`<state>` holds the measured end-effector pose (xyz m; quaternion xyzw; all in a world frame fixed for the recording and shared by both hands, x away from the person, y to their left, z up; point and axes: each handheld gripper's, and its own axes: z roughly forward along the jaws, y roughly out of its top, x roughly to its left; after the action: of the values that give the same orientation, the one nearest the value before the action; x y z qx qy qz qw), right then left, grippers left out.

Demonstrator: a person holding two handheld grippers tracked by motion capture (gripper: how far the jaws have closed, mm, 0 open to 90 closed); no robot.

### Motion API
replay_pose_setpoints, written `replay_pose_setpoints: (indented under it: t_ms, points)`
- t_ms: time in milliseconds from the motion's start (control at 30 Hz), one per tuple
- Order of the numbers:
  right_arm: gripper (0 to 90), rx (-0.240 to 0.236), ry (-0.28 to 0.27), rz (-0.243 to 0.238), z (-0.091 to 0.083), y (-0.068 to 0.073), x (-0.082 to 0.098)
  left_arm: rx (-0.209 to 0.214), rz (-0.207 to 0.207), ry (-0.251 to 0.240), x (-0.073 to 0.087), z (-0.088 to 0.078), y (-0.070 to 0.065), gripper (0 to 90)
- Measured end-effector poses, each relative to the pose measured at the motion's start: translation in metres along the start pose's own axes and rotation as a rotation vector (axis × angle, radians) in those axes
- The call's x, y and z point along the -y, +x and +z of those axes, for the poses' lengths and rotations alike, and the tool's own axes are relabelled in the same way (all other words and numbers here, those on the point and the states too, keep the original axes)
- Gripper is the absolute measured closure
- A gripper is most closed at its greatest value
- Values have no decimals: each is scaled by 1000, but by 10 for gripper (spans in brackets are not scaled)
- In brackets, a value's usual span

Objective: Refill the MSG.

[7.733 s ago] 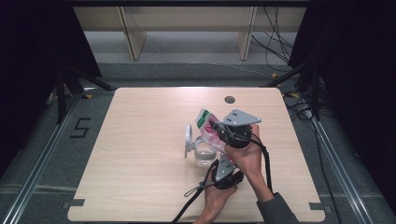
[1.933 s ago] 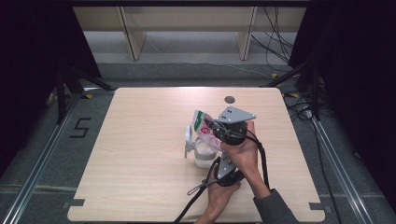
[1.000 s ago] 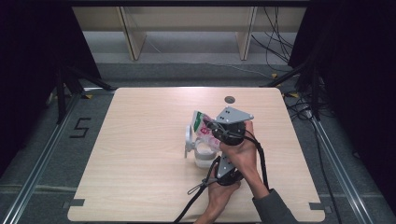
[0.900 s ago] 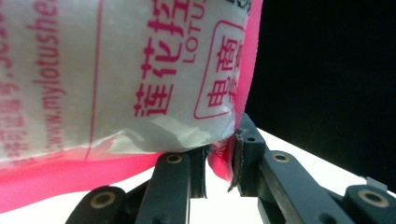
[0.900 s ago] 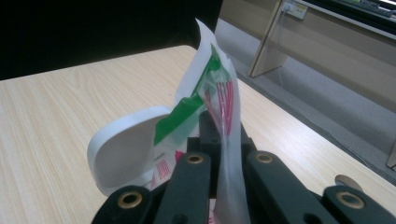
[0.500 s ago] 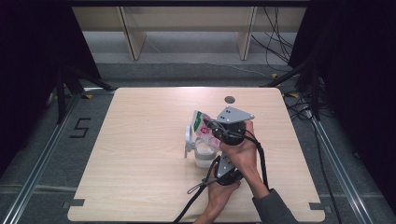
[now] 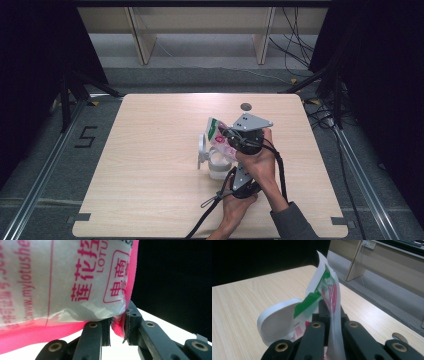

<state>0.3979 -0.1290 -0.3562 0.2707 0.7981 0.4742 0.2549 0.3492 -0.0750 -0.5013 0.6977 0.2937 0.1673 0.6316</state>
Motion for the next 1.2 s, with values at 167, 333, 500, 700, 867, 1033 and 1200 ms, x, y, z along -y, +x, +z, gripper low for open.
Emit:
replay_pose_setpoints:
  t_ms: [167, 333, 500, 700, 867, 1033, 1200]
  points:
    - [899, 1, -10, -13, 2, 0, 0, -14, 1, 12, 0, -1, 0, 775]
    - [899, -2, -4, -11, 2, -1, 0, -7, -1, 2, 0, 0, 0, 775]
    - [898, -2, -8, -10, 2, -1, 0, -2, 2, 1, 0, -1, 0, 775]
    - [898, -2, -10, -10, 1, -2, 0, -7, 3, 2, -1, -1, -1, 775]
    - [898, -4, -11, -7, 1, -1, 0, -12, 4, 7, -1, -2, -1, 776]
    - [898, -19, -1, -5, 0, -1, -1, -11, 4, 5, -1, -2, -1, 776]
    - [898, -21, 1, 11, 0, -1, -1, -12, 4, 7, -1, -2, -1, 777]
